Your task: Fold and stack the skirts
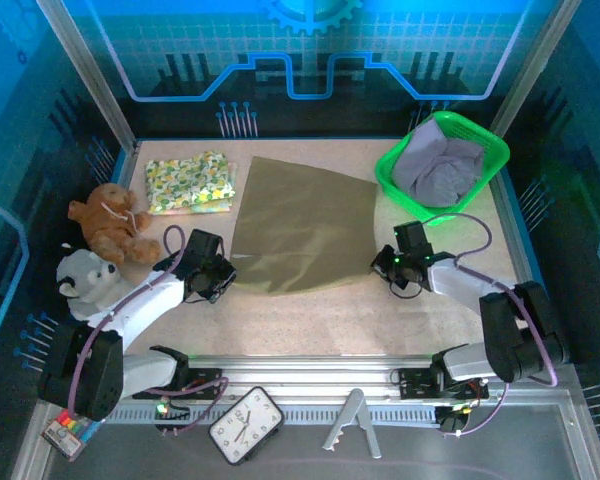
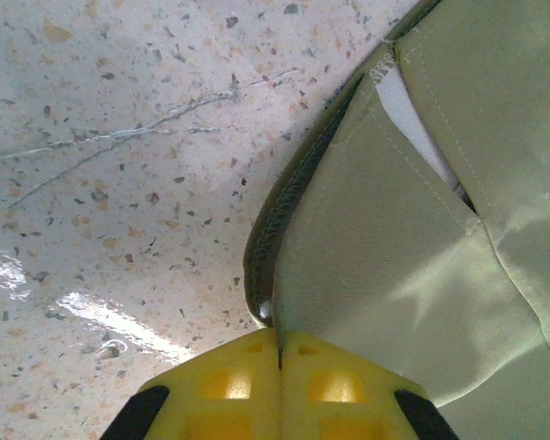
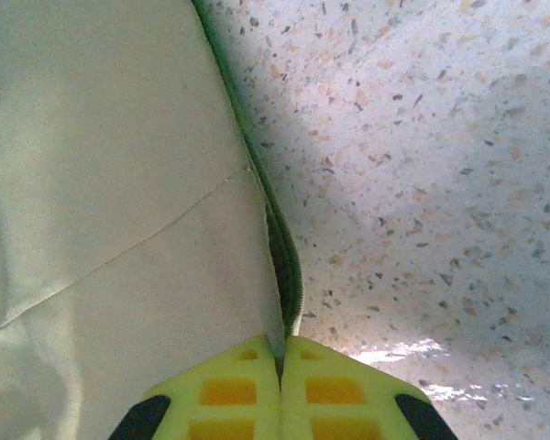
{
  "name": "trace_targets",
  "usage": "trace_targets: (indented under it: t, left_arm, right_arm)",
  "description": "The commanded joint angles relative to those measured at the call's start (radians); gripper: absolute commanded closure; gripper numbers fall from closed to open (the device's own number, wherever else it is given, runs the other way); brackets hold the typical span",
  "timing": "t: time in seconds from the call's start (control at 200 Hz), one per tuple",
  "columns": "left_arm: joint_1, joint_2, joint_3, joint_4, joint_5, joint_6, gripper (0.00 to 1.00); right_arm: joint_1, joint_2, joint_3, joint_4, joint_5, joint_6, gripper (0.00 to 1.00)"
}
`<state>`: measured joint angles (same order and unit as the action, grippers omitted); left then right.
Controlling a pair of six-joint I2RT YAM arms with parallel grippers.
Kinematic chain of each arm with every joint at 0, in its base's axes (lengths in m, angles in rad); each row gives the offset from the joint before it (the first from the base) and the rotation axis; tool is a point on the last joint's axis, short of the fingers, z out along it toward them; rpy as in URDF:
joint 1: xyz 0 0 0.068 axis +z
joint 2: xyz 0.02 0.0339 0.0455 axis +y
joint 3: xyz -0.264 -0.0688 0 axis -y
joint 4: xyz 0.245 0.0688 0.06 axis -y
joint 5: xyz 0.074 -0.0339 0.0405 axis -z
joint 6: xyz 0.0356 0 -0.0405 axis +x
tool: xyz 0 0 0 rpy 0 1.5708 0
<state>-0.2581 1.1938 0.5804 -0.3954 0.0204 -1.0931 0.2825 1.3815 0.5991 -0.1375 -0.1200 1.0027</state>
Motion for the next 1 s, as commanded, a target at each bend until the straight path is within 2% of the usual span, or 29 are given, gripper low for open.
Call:
trace_targets:
  t: [0.0, 0.28, 0.36, 0.45, 0.68, 0.995]
  left_arm:
    - [0.003, -0.028, -0.01, -0.05, -0.027, 0.029, 1.0]
    - [0.002, -0.076, -0.053, -0.117, -0.054, 0.018, 1.0]
    - [-0.013, -0.099, -0.034, -0.179, -0.082, 0.052, 1.0]
    - [-0.044, -0.138, -0.005, -0.256, -0.145, 0.076, 1.0]
    - [-0.05, -0.268, 0.007, -0.304, -0.151, 0.097, 1.0]
    - [-0.05, -0.29, 0.183, -0.381, -0.182, 0.198, 1.0]
  right_arm:
    - [0.011, -0.014, -0.016, -0.082, 0.016, 0.002, 1.0]
    - [0.003, -0.028, 0.004, -0.2, 0.013, -0.027, 1.0]
    - [0.004, -0.043, 0.009, -0.238, 0.014, -0.038, 1.0]
    - [0.004, -0.06, 0.017, -0.279, 0.021, -0.047, 1.0]
    - [0.004, -0.131, 0.034, -0.326, 0.013, -0.044, 1.0]
    - [0.003, -0.262, 0.058, -0.374, 0.049, 0.009, 1.0]
